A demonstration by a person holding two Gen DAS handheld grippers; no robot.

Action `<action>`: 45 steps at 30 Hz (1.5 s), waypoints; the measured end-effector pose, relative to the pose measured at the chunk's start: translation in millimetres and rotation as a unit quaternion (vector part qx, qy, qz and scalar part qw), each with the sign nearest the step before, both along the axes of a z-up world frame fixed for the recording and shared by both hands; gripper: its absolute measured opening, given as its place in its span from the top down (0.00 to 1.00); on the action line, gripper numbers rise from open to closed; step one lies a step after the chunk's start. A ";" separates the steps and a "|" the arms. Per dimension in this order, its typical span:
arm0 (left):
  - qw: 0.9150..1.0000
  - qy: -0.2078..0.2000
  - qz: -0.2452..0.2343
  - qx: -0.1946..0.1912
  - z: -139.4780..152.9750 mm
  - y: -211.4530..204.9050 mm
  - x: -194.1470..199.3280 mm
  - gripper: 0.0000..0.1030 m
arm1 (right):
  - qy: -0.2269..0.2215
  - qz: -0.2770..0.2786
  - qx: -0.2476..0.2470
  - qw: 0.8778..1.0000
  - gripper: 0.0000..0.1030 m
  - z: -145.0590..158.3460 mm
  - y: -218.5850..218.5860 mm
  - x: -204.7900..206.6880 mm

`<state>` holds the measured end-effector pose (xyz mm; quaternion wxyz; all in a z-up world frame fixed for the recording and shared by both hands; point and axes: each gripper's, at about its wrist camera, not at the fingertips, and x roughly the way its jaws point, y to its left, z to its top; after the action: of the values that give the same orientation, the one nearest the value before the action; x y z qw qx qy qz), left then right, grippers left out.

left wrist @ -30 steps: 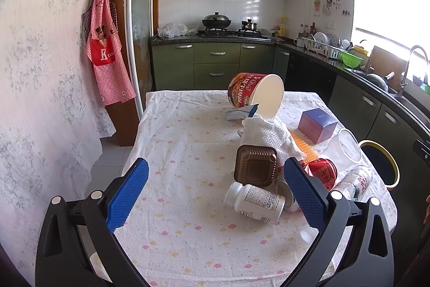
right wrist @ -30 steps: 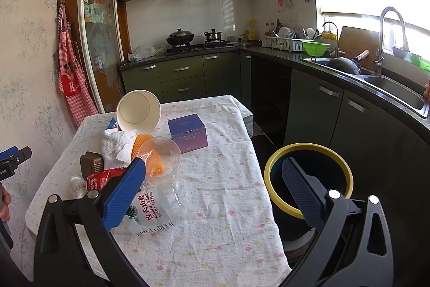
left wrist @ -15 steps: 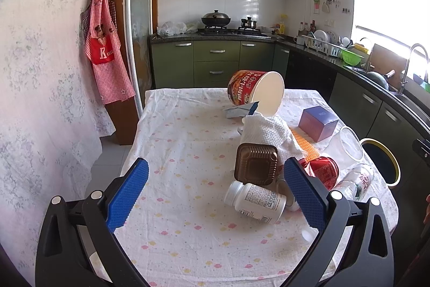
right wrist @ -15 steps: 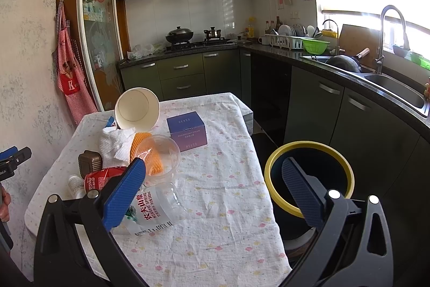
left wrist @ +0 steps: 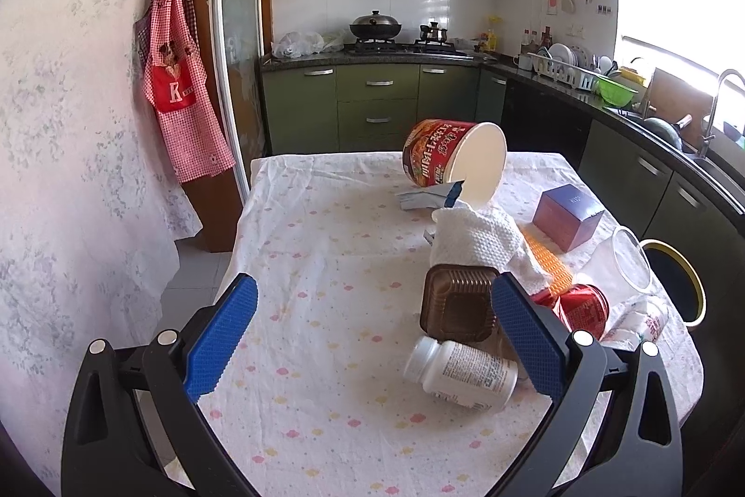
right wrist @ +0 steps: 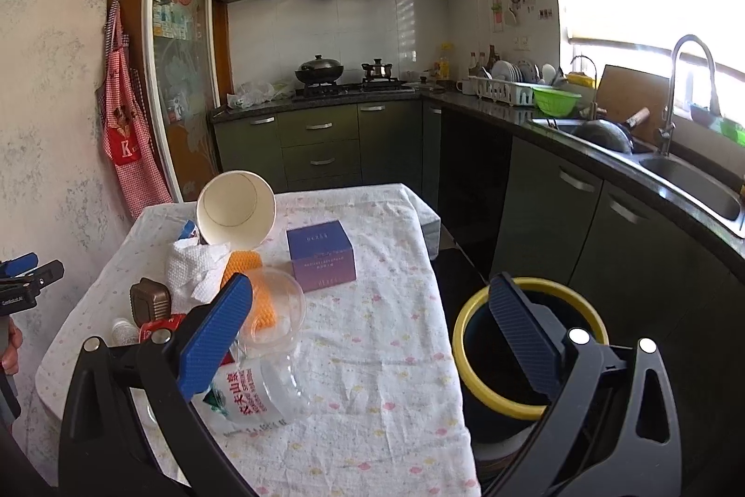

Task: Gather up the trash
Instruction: 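Grasp the red noodle cup with the right tool and lift it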

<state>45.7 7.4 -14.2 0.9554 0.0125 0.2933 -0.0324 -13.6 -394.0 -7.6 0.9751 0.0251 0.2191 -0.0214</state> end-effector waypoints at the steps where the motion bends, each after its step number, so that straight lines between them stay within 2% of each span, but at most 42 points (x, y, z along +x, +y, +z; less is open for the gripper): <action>1: 1.000 -0.001 0.003 0.005 0.9 0.5 9.6 0.04 | -0.007 0.013 -0.008 1.000 0.06 8.6 -1.0 7.6; 4: 1.000 0.001 0.012 0.014 -0.9 3.6 39.2 0.04 | -0.025 0.063 -0.017 0.998 0.06 32.7 -3.8 37.9; 7: 1.000 0.010 0.016 0.011 -4.8 6.2 73.2 0.04 | -0.004 0.105 -0.020 0.994 0.06 44.9 -2.0 86.0; 10: 1.000 0.013 0.020 0.018 -9.9 7.1 104.2 0.04 | 0.013 0.149 -0.045 0.988 0.06 43.5 14.5 136.3; 13: 1.000 0.016 0.022 0.014 -16.2 8.3 133.1 0.04 | 0.044 0.204 -0.053 0.977 0.07 27.3 33.8 187.8; 16: 1.000 0.018 0.019 0.014 -24.7 5.6 157.9 0.04 | 0.069 0.239 -0.086 0.965 0.26 6.0 58.0 230.7; 18: 0.999 0.018 0.018 0.020 -30.7 2.6 171.1 0.04 | 0.095 0.255 -0.105 0.957 0.35 -8.1 73.7 259.5; 19: 0.999 0.018 0.018 0.023 -33.6 1.3 177.6 0.04 | 0.108 0.263 -0.109 0.953 0.43 -15.0 79.4 272.8; 25: 1.000 0.014 0.018 0.016 -50.6 -1.0 201.7 0.04 | 0.160 0.292 -0.134 0.933 0.55 -41.3 110.4 335.0; 31: 1.000 0.024 0.017 0.004 -65.3 6.8 208.8 0.04 | 0.197 0.311 -0.142 0.919 0.63 -54.6 136.5 364.4; 32: 1.000 0.026 0.016 0.001 -67.2 8.5 209.9 0.04 | 0.202 0.311 -0.144 0.917 0.69 -57.0 141.3 369.3; 33: 0.999 0.029 0.015 0.000 -68.8 9.3 211.1 0.04 | 0.207 0.313 -0.143 0.916 0.72 -59.6 144.8 373.1; 35: 0.999 0.031 0.016 0.000 -71.3 11.6 211.7 0.04 | 0.215 0.314 -0.137 0.915 0.91 -63.2 149.1 380.6; 40: 0.999 0.033 0.014 -0.002 -73.5 13.2 209.6 0.04 | 0.245 0.303 -0.082 0.917 0.94 -63.5 143.4 400.5; 45: 0.999 0.030 0.010 -0.011 -71.5 16.2 206.9 0.04 | 0.265 0.274 -0.001 0.924 0.97 -45.4 116.3 413.5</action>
<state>252.6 23.6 -85.7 0.9467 -0.0024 0.3211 -0.0265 399.8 -277.7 -53.0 0.8493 -0.0433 0.4679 0.2407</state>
